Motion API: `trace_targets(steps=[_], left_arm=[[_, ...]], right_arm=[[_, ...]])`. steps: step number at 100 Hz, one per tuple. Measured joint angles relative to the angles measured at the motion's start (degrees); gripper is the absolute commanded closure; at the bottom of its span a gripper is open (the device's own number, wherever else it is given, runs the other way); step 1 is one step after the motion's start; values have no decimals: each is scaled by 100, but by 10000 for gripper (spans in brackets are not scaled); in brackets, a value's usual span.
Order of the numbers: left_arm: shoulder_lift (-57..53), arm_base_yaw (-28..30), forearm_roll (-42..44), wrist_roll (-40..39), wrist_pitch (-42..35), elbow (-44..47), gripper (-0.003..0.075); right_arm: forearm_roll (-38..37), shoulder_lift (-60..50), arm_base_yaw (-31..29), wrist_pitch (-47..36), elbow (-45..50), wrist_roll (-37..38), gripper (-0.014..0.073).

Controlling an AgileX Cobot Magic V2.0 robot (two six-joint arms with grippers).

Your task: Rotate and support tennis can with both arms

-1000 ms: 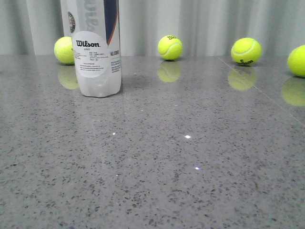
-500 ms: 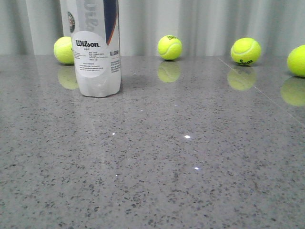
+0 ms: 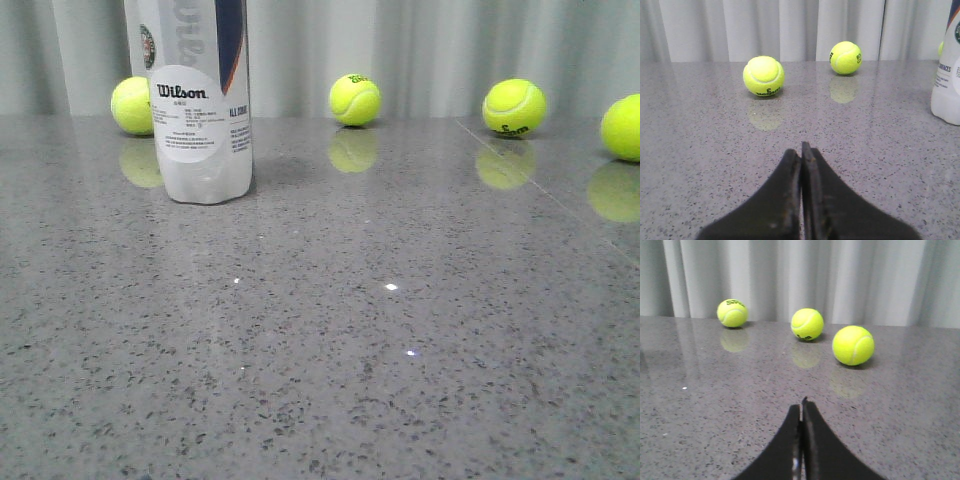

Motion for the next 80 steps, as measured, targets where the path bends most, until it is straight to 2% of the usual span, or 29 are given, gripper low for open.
trace_targets(steps=[19,41,80], left_arm=[[0,0,0,0,0,0,739],[0,0,0,-2,0,0,739],[0,0,0,-2,4,0,739]], right_arm=[[-610,-356,-372,-95,316,575,654],[-666,-1024,-395,188,317,625,654],[-682,-1082,-395,607,317,625,654]])
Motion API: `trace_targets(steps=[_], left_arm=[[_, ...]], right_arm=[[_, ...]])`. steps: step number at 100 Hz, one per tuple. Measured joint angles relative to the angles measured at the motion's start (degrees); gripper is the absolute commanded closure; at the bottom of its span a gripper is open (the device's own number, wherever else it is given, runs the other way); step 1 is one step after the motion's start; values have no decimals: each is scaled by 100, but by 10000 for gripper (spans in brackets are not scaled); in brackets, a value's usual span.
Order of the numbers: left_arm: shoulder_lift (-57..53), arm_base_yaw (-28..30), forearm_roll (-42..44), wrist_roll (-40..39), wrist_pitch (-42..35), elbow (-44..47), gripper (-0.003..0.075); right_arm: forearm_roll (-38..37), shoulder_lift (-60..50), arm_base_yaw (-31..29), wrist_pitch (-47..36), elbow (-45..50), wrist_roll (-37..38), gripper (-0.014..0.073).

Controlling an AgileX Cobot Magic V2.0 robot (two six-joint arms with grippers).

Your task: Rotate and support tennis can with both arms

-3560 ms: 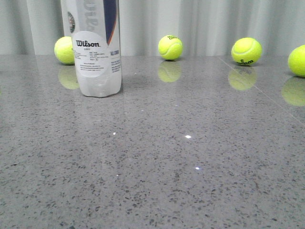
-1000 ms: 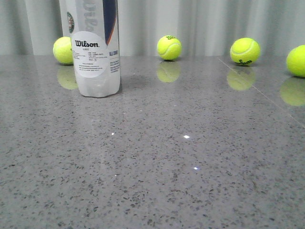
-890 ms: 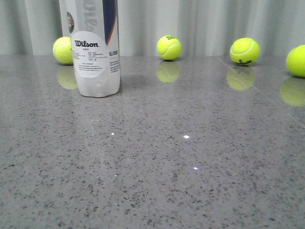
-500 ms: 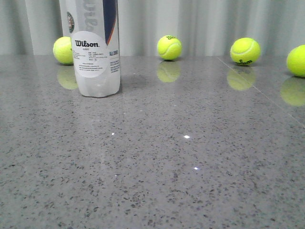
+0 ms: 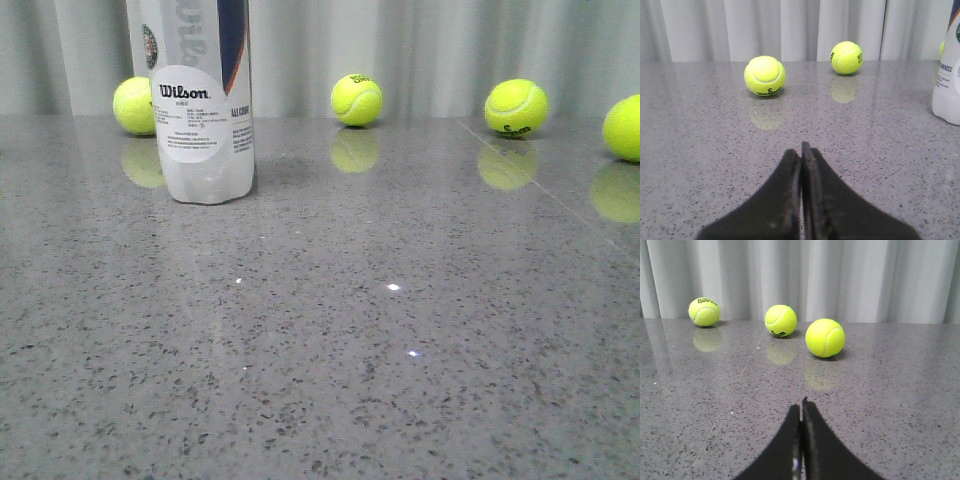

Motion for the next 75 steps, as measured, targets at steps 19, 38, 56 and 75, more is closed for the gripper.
trace_targets(steps=[19,38,56,75], left_arm=[[0,0,0,-10,0,0,739],[0,0,0,-10,0,0,739],[0,0,0,-10,0,0,739],[0,0,0,-10,0,0,739]], right_arm=[[59,0,0,0,0,0,654],[59,0,0,0,0,0,654],[59,0,0,6,0,5,654],[59,0,0,6,0,5,654]])
